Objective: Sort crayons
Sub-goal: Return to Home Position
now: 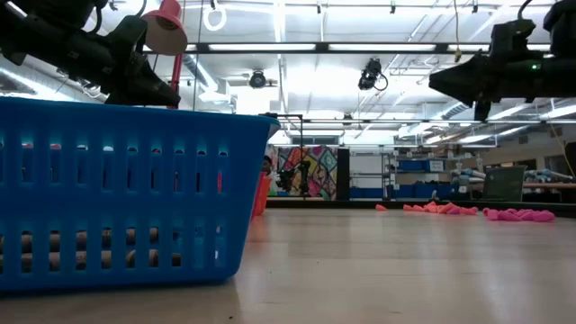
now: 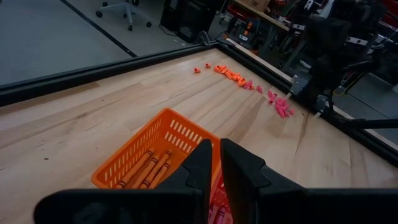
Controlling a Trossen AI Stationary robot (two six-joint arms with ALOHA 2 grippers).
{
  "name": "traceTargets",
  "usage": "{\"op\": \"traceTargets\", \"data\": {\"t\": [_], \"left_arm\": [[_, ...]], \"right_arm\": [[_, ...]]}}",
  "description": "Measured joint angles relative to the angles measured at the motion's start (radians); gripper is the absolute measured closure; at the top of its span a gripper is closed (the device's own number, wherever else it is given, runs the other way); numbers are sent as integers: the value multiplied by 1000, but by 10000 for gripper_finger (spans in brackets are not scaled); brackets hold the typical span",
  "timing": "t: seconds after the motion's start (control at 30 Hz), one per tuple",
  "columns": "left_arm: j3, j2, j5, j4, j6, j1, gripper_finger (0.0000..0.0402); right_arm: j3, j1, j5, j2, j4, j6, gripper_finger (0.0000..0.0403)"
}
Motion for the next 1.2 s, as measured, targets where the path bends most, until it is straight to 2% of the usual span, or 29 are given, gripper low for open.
{"op": "traceTargets", "data": {"t": [0.3, 1.2], "left_arm": [[0, 0, 0, 0, 0, 0, 359], [0, 0, 0, 0, 0, 0, 359]], "right_arm": [[0, 16, 61, -147, -203, 14, 313], [0, 18, 63, -144, -232, -10, 313]]}}
